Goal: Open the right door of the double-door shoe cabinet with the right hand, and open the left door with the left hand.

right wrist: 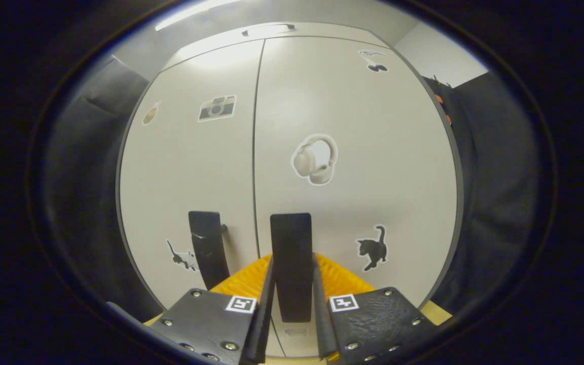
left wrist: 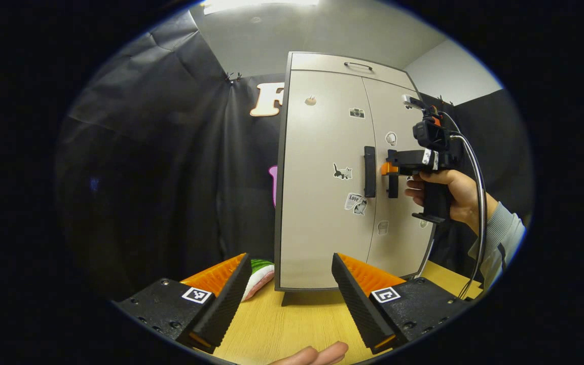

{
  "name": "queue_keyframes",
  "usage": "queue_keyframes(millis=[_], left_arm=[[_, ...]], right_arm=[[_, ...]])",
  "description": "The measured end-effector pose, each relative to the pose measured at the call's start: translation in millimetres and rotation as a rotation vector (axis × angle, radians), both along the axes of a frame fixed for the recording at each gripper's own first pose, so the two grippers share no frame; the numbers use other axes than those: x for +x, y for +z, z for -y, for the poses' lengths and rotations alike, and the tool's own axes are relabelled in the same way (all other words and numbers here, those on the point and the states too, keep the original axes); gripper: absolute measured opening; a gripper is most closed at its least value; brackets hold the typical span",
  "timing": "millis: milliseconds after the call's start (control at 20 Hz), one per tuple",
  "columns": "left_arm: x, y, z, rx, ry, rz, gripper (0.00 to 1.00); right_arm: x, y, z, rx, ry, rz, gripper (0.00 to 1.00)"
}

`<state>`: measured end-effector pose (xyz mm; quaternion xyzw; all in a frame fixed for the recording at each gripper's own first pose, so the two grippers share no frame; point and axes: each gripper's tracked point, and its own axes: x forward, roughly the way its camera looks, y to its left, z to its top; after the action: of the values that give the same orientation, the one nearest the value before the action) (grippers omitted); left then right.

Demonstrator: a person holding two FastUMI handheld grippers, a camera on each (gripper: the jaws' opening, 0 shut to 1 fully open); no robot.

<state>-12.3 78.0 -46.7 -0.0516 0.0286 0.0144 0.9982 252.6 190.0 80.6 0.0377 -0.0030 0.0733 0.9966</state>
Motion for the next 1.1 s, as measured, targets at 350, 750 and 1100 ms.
queue_keyframes(millis=[350, 750, 1100], left_arm=[[-4.7, -4.4, -4.2, 0.007, 0.012, -0.003, 0.99], [-10.1, 2.4, 10.4, 0.021, 0.007, -0.008, 0.98], [-22.7, 17.4, 44.8, 0.027, -0.030, 0.019, 0.98]], right_arm=[[-2.0, -5.5, 1.9, -0.063, -0.015, -0.029, 0.18], [-23.6, 1.8, 5.7, -0.058, 0.117, -0.024, 0.18], [-35.8, 5.1, 14.5, -0.101, 0.197, -0.020, 0.18]])
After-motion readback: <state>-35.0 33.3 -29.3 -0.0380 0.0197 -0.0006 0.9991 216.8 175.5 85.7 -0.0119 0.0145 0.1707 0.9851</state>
